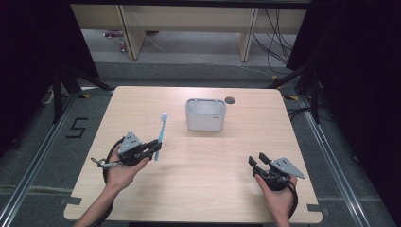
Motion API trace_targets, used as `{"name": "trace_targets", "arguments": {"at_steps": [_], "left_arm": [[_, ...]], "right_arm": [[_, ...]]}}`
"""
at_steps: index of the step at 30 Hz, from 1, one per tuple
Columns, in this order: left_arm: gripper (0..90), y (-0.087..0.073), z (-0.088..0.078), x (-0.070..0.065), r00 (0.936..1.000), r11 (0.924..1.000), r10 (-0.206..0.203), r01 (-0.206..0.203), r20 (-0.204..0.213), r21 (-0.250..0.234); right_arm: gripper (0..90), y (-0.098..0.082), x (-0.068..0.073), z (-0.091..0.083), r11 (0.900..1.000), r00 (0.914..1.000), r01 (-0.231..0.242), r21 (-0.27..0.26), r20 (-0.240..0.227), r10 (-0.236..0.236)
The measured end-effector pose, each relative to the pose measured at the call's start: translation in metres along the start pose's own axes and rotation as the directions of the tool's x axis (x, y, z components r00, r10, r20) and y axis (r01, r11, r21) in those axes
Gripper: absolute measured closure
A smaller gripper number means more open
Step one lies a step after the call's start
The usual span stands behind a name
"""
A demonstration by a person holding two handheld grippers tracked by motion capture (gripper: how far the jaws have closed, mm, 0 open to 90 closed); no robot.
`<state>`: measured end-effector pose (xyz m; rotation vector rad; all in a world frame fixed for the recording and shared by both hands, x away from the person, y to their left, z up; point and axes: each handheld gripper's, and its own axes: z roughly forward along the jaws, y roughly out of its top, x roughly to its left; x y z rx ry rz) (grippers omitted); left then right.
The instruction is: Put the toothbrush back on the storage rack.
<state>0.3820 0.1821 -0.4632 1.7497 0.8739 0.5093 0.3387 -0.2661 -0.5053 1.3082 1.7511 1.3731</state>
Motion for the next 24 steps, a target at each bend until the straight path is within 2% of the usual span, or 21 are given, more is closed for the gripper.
{"name": "trace_targets", "arguments": {"at_steps": [2, 4, 5, 6, 7, 8, 9, 11, 12, 14, 15, 17, 18, 20, 22, 23, 24], "left_arm": [[78.6, 0.001, 0.001, -0.002, 1.0000, 1.0000, 0.003, -0.003, 0.004, -0.007], [78.7, 0.001, 0.002, -0.004, 1.0000, 0.9999, 0.004, -0.004, 0.005, -0.011], [78.7, 0.001, 0.003, -0.005, 0.9999, 0.9999, 0.007, -0.007, 0.007, -0.016], [78.7, 0.002, 0.004, -0.006, 0.9999, 0.9999, 0.008, -0.008, 0.008, -0.014], [78.7, 0.002, 0.005, -0.007, 0.9999, 0.9998, 0.009, -0.009, 0.011, -0.017], [78.7, 0.002, 0.006, -0.008, 0.9999, 0.9997, 0.010, -0.009, 0.013, -0.021], [78.7, 0.002, 0.007, -0.008, 0.9998, 0.9997, 0.013, -0.013, 0.014, -0.020], [78.6, 0.003, 0.008, -0.010, 0.9998, 0.9996, 0.014, -0.013, 0.015, -0.025], [78.7, 0.003, 0.009, -0.011, 0.9998, 0.9996, 0.013, -0.012, 0.016, -0.025], [78.6, 0.003, 0.010, -0.012, 0.9996, 0.9994, 0.017, -0.016, 0.020, -0.031], [78.7, 0.004, 0.011, -0.012, 0.9995, 0.9992, 0.020, -0.019, 0.023, -0.034], [78.7, 0.004, 0.012, -0.013, 0.9994, 0.9989, 0.026, -0.025, 0.022, -0.038], [78.7, 0.004, 0.014, -0.014, 0.9991, 0.9986, 0.032, -0.030, 0.027, -0.043], [78.7, 0.004, 0.015, -0.016, 0.9990, 0.9984, 0.038, -0.037, 0.025, -0.042], [78.7, 0.005, 0.017, -0.019, 0.9988, 0.9984, 0.040, -0.038, 0.029, -0.042], [78.6, 0.006, 0.018, -0.019, 0.9985, 0.9982, 0.045, -0.044, 0.030, -0.041], [78.6, 0.006, 0.020, -0.021, 0.9984, 0.9981, 0.046, -0.045, 0.031, -0.042]], "right_arm": [[51.2, 0.003, 0.001, 0.000, 1.000, 0.9995, 0.027, -0.012, -0.016, -0.027], [51.2, 0.006, 0.005, -0.001, 1.000, 0.9997, 0.021, -0.006, -0.009, -0.021], [51.3, 0.006, 0.009, -0.001, 1.000, 0.9998, -0.001, -0.004, -0.020, 0.001], [51.3, 0.008, 0.009, 0.001, 0.999, 0.9992, 0.028, -0.018, -0.028, -0.028], [51.3, 0.009, 0.011, 0.000, 1.000, 0.9993, 0.021, 0.006, -0.031, -0.021], [51.3, 0.010, 0.012, 0.002, 0.999, 0.9986, 0.027, -0.019, -0.046, -0.028], [51.3, 0.011, 0.013, 0.003, 0.999, 0.9985, 0.038, -0.030, -0.038, -0.039], [51.4, 0.014, 0.018, 0.005, 1.000, 0.9981, 0.017, -0.023, -0.059, -0.018], [51.4, 0.016, 0.018, 0.006, 0.998, 0.9979, 0.046, -0.036, -0.044, -0.047], [51.5, 0.018, 0.022, 0.008, 0.998, 0.9967, 0.039, -0.042, -0.070, -0.042], [51.6, 0.019, 0.025, 0.008, 0.999, 0.9963, 0.022, -0.031, -0.083, -0.025], [51.7, 0.020, 0.025, 0.009, 0.999, 0.9964, 0.038, -0.037, -0.074, -0.041], [51.9, 0.023, 0.029, 0.011, 0.998, 0.9951, 0.038, -0.052, -0.089, -0.043], [52.2, 0.027, 0.035, 0.011, 0.999, 0.9954, 0.015, -0.040, -0.094, -0.018], [52.8, 0.031, 0.037, 0.013, 0.998, 0.9928, 0.047, -0.051, -0.108, -0.052], [53.4, 0.032, 0.039, 0.015, 0.998, 0.9920, 0.032, -0.061, -0.120, -0.039], [53.9, 0.034, 0.040, 0.015, 0.995, 0.9909, 0.061, -0.073, -0.116, -0.069]]}}
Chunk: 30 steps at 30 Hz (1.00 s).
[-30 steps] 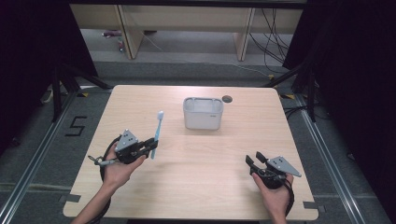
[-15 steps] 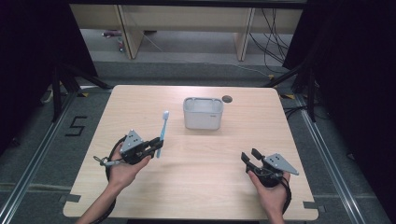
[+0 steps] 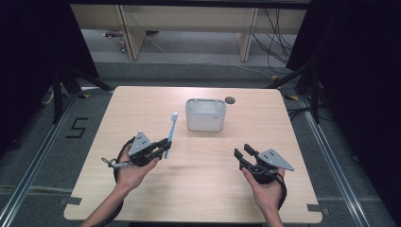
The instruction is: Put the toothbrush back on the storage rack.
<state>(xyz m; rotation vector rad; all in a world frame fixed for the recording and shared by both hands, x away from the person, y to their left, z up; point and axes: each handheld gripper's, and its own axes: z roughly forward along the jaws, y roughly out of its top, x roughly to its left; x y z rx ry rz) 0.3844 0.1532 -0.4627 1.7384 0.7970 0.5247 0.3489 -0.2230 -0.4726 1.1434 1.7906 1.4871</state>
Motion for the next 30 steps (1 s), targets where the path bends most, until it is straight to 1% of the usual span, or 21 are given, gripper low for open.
{"name": "trace_targets", "arguments": {"at_steps": [2, 3, 6, 8, 9, 11, 12, 13, 14, 16, 17, 18, 19, 20, 21, 23, 24, 25, 27, 29, 30], "left_arm": [[78.7, 0.000, 0.003, -0.002, 1.0000, 1.0000, 0.002, -0.002, 0.007, -0.003], [78.6, 0.000, 0.004, -0.003, 1.0000, 1.0000, 0.004, -0.004, 0.007, 0.000], [78.7, 0.000, 0.008, -0.006, 0.9999, 1.0000, 0.009, -0.009, 0.009, -0.002], [78.7, -0.001, 0.009, -0.008, 0.9999, 0.9999, 0.015, -0.015, 0.007, -0.001], [78.7, -0.001, 0.010, -0.008, 0.9999, 0.9999, 0.012, -0.012, 0.012, -0.005], [78.7, -0.001, 0.012, -0.010, 0.9998, 0.9999, 0.015, -0.015, 0.011, -0.003], [78.6, -0.001, 0.012, -0.010, 0.9998, 0.9999, 0.015, -0.015, 0.012, -0.003], [78.6, -0.001, 0.014, -0.011, 0.9997, 0.9997, 0.016, -0.016, 0.019, -0.017], [78.7, -0.001, 0.014, -0.012, 0.9998, 0.9998, 0.017, -0.017, 0.012, -0.008], [78.7, -0.001, 0.015, -0.013, 0.9998, 0.9998, 0.017, -0.017, 0.014, -0.010], [78.7, -0.002, 0.016, -0.014, 0.9997, 0.9997, 0.015, -0.015, 0.020, -0.021], [78.7, -0.002, 0.016, -0.015, 0.9997, 0.9998, 0.017, -0.017, 0.017, -0.013], [78.7, -0.002, 0.017, -0.016, 0.9997, 0.9997, 0.018, -0.018, 0.019, -0.014], [78.7, -0.003, 0.018, -0.017, 0.9996, 0.9997, 0.019, -0.019, 0.023, -0.015], [78.6, -0.003, 0.018, -0.017, 0.9996, 0.9997, 0.019, -0.019, 0.023, -0.015], [78.7, -0.003, 0.020, -0.021, 0.9993, 0.9996, 0.023, -0.023, 0.031, -0.014], [78.6, -0.004, 0.021, -0.022, 0.9990, 0.9995, 0.025, -0.024, 0.037, -0.021], [78.7, -0.004, 0.021, -0.023, 0.9989, 0.9995, 0.031, -0.030, 0.035, -0.010], [78.7, -0.004, 0.023, -0.026, 0.9985, 0.9994, 0.033, -0.032, 0.044, -0.013], [78.6, -0.004, 0.024, -0.029, 0.9981, 0.9993, 0.037, -0.037, 0.049, -0.006], [78.6, -0.005, 0.026, -0.030, 0.9979, 0.9992, 0.038, -0.037, 0.052, -0.011]], "right_arm": [[54.2, 0.003, 0.005, 0.002, 1.000, 0.9999, -0.011, 0.012, -0.010, 0.011], [54.3, 0.004, 0.006, 0.005, 1.000, 0.9999, -0.007, -0.003, -0.013, 0.007], [54.5, 0.007, 0.009, 0.008, 1.000, 0.9994, 0.017, -0.001, -0.031, -0.017], [54.5, 0.009, 0.015, 0.011, 1.000, 0.9991, -0.007, 0.002, -0.041, 0.007], [54.6, 0.010, 0.015, 0.014, 1.000, 0.9984, 0.002, -0.014, -0.056, -0.003], [54.8, 0.011, 0.020, 0.016, 1.000, 0.9982, -0.024, -0.008, -0.054, 0.024], [54.9, 0.013, 0.020, 0.017, 1.000, 0.9979, 0.002, -0.015, -0.065, -0.002], [55.1, 0.014, 0.021, 0.018, 1.000, 0.9979, 0.000, -0.013, -0.064, 0.000], [55.3, 0.015, 0.023, 0.018, 1.000, 0.9975, -0.009, 0.004, -0.070, 0.009], [55.6, 0.017, 0.025, 0.022, 1.000, 0.9956, -0.003, -0.012, -0.093, 0.002], [55.7, 0.018, 0.026, 0.022, 1.000, 0.9960, -0.001, -0.011, -0.089, 0.000], [55.8, 0.018, 0.028, 0.023, 1.000, 0.9954, -0.019, -0.006, -0.094, 0.019], [56.0, 0.020, 0.029, 0.024, 1.000, 0.9951, 0.002, -0.013, -0.099, -0.003], [56.3, 0.020, 0.030, 0.025, 1.000, 0.9954, 0.000, -0.020, -0.096, -0.002], [56.6, 0.021, 0.032, 0.026, 1.000, 0.9934, -0.017, -0.016, -0.114, 0.015], [57.3, 0.023, 0.034, 0.028, 1.000, 0.9934, 0.006, -0.027, -0.114, -0.009], [57.6, 0.024, 0.037, 0.030, 0.999, 0.9913, -0.023, -0.027, -0.130, 0.020], [58.0, 0.025, 0.037, 0.031, 1.000, 0.9911, -0.008, -0.022, -0.133, 0.005], [58.9, 0.027, 0.042, 0.032, 0.999, 0.9876, -0.033, -0.030, -0.155, 0.028], [59.6, 0.029, 0.045, 0.034, 0.999, 0.9877, -0.033, -0.035, -0.154, 0.027], [60.0, 0.030, 0.045, 0.035, 0.999, 0.9872, -0.012, -0.040, -0.160, 0.005]]}}
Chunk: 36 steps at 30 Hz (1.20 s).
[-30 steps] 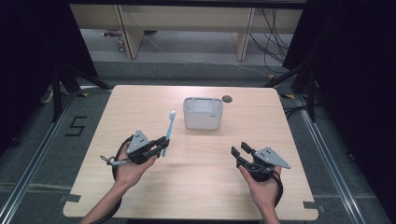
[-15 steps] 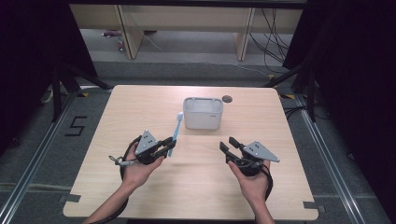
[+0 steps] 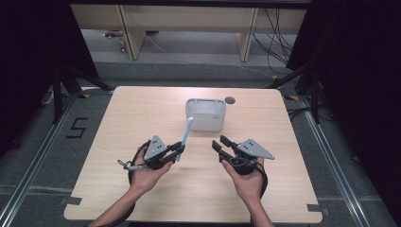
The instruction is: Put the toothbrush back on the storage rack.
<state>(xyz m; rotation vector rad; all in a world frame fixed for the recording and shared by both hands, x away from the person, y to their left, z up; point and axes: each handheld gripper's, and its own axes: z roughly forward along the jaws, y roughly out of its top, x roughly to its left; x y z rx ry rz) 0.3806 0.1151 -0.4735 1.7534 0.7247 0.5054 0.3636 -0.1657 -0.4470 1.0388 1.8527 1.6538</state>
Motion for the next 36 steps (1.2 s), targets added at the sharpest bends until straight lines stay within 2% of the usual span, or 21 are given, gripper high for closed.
{"name": "trace_targets", "arguments": {"at_steps": [1, 3, 4, 5, 7, 9, 12, 14, 15, 17, 18, 20, 22, 24, 25, 26, 30, 31, 32, 33, 36], "left_arm": [[78.6, 0.000, 0.001, -0.001, 1.0000, 1.0000, 0.003, -0.003, 0.007, -0.005], [78.6, 0.000, 0.002, -0.004, 1.0000, 1.0000, 0.006, -0.006, 0.006, 0.007], [78.6, 0.000, 0.004, -0.005, 0.9999, 1.0000, 0.008, -0.008, 0.012, 0.001], [78.6, 0.000, 0.004, -0.006, 0.9999, 0.9998, 0.011, -0.011, 0.006, 0.014], [78.6, 0.000, 0.006, -0.008, 0.9998, 0.9999, 0.012, -0.013, 0.013, 0.010], [78.6, 0.001, 0.007, -0.010, 0.9998, 0.9998, 0.015, -0.016, 0.013, 0.015], [78.6, 0.003, 0.009, -0.014, 0.9996, 0.9996, 0.023, -0.023, 0.019, 0.014], [78.6, 0.004, 0.010, -0.016, 0.9995, 0.9997, 0.023, -0.023, 0.022, 0.011], [78.6, 0.004, 0.011, -0.017, 0.9993, 0.9997, 0.025, -0.025, 0.029, 0.002], [78.6, 0.005, 0.011, -0.019, 0.9993, 0.9996, 0.025, -0.025, 0.026, 0.009], [78.6, 0.005, 0.012, -0.019, 0.9993, 0.9997, 0.025, -0.025, 0.026, 0.008], [78.6, 0.006, 0.012, -0.021, 0.9993, 0.9996, 0.025, -0.025, 0.029, 0.009], [78.6, 0.006, 0.013, -0.022, 0.9991, 0.9996, 0.028, -0.028, 0.031, 0.008], [78.6, 0.006, 0.013, -0.023, 0.9991, 0.9996, 0.027, -0.028, 0.032, 0.006], [78.6, 0.007, 0.013, -0.023, 0.9991, 0.9996, 0.028, -0.028, 0.032, 0.007], [78.6, 0.006, 0.014, -0.023, 0.9989, 0.9997, 0.025, -0.025, 0.040, -0.005], [78.6, 0.008, 0.013, -0.024, 0.9990, 0.9996, 0.028, -0.028, 0.036, 0.005], [78.6, 0.008, 0.013, -0.025, 0.9989, 0.9996, 0.029, -0.029, 0.037, 0.006], [78.6, 0.009, 0.013, -0.025, 0.9988, 0.9995, 0.031, -0.031, 0.038, 0.007], [78.6, 0.009, 0.013, -0.026, 0.9987, 0.9995, 0.031, -0.031, 0.041, 0.005], [78.6, 0.010, 0.014, -0.028, 0.9984, 0.9995, 0.032, -0.032, 0.047, 0.004]], "right_arm": [[60.5, 0.001, 0.003, 0.001, 1.000, 0.9995, -0.026, 0.003, -0.017, 0.026], [61.9, 0.003, 0.005, 0.003, 1.000, 0.9994, -0.023, 0.001, -0.026, 0.023], [62.6, 0.004, 0.005, 0.004, 1.000, 0.9998, 0.000, -0.008, -0.019, 0.000], [63.0, 0.004, 0.008, 0.005, 0.999, 0.9990, -0.033, -0.002, -0.030, 0.033], [63.7, 0.006, 0.010, 0.007, 1.000, 0.9989, -0.020, 0.000, -0.041, 0.020], [64.1, 0.007, 0.013, 0.009, 0.999, 0.9980, -0.034, 0.001, -0.053, 0.034], [64.8, 0.007, 0.016, 0.012, 1.000, 0.9979, -0.017, -0.009, -0.063, 0.017], [65.1, 0.007, 0.018, 0.014, 0.999, 0.9960, -0.036, 0.001, -0.081, 0.036], [65.2, 0.008, 0.020, 0.015, 0.999, 0.9963, -0.041, 0.000, -0.076, 0.041], [65.5, 0.008, 0.019, 0.017, 1.000, 0.9978, -0.007, -0.012, -0.066, 0.006], [65.6, 0.008, 0.021, 0.018, 0.999, 0.9959, -0.040, -0.002, -0.082, 0.040], [65.8, 0.009, 0.021, 0.020, 1.000, 0.9972, -0.017, -0.012, -0.073, 0.016], [65.8, 0.008, 0.024, 0.022, 0.999, 0.9950, -0.043, -0.001, -0.090, 0.043], [65.8, 0.008, 0.024, 0.024, 0.999, 0.9950, -0.039, 0.000, -0.092, 0.039], [66.0, 0.008, 0.026, 0.025, 0.998, 0.9941, -0.061, 0.001, -0.090, 0.060], [66.1, 0.008, 0.025, 0.026, 0.999, 0.9940, -0.049, 0.003, -0.097, 0.049], [67.5, 0.008, 0.027, 0.028, 0.999, 0.9939, -0.054, -0.003, -0.097, 0.053], [67.8, 0.008, 0.026, 0.028, 1.000, 0.9954, -0.031, -0.007, -0.091, 0.030], [68.1, 0.009, 0.027, 0.029, 1.000, 0.9957, -0.030, -0.009, -0.088, 0.029], [68.5, 0.008, 0.028, 0.029, 0.999, 0.9943, -0.047, -0.001, -0.095, 0.047], [69.7, 0.008, 0.028, 0.030, 0.999, 0.9945, -0.052, -0.002, -0.092, 0.051]]}}
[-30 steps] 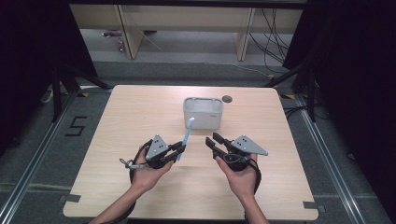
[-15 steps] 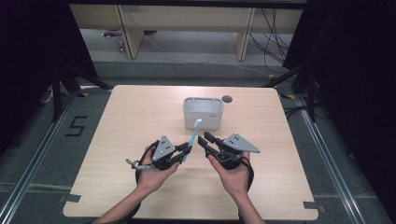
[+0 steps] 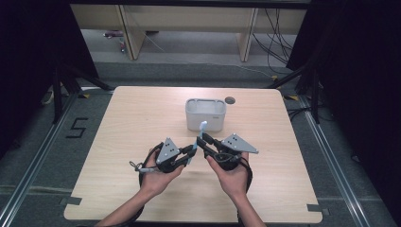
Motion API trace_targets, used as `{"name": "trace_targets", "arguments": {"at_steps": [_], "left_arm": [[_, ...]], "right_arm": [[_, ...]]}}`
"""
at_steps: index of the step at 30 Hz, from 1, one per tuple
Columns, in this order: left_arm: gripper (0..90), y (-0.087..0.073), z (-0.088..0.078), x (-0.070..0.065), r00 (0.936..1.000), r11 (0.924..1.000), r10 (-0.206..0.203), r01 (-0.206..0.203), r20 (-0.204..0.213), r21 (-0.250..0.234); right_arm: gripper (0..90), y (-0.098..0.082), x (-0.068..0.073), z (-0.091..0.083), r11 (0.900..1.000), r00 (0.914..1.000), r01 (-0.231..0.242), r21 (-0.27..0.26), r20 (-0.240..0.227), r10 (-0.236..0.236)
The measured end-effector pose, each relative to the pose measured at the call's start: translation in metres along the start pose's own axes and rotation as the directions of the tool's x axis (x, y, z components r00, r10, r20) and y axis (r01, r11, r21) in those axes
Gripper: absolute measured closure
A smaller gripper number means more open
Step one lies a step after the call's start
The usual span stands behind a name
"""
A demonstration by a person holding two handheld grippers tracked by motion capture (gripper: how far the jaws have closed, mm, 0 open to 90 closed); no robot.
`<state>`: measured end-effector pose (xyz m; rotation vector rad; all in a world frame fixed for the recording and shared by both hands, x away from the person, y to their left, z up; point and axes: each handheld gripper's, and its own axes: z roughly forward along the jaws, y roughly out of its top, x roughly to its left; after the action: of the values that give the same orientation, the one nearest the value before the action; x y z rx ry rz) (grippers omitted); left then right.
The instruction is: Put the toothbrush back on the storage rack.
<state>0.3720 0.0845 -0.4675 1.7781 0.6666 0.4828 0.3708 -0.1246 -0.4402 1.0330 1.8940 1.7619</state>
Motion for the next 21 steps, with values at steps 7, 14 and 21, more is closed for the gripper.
{"name": "trace_targets", "arguments": {"at_steps": [7, 14, 21], "left_arm": [[78.6, 0.0003, 0.0017, -0.0030, 1.0000, 1.0000, -0.001, 0.001, 0.009, 0.002], [78.5, 0.0015, 0.0034, -0.0048, 0.9998, 0.9999, -0.009, 0.009, 0.018, -0.003], [78.5, 0.0017, 0.0046, -0.0059, 0.9997, 0.9999, -0.011, 0.011, 0.021, -0.005]], "right_arm": [[74.2, -0.0012, 0.0003, 0.0008, 1.000, 0.9999, -0.009, -0.009, 0.007, 0.009], [77.9, 0.0006, -0.0003, 0.0003, 1.000, 0.9999, -0.012, -0.010, 0.010, 0.012], [83.4, 0.0004, -0.0005, 0.0001, 1.000, 0.9999, -0.001, -0.012, 0.015, 0.001]]}}
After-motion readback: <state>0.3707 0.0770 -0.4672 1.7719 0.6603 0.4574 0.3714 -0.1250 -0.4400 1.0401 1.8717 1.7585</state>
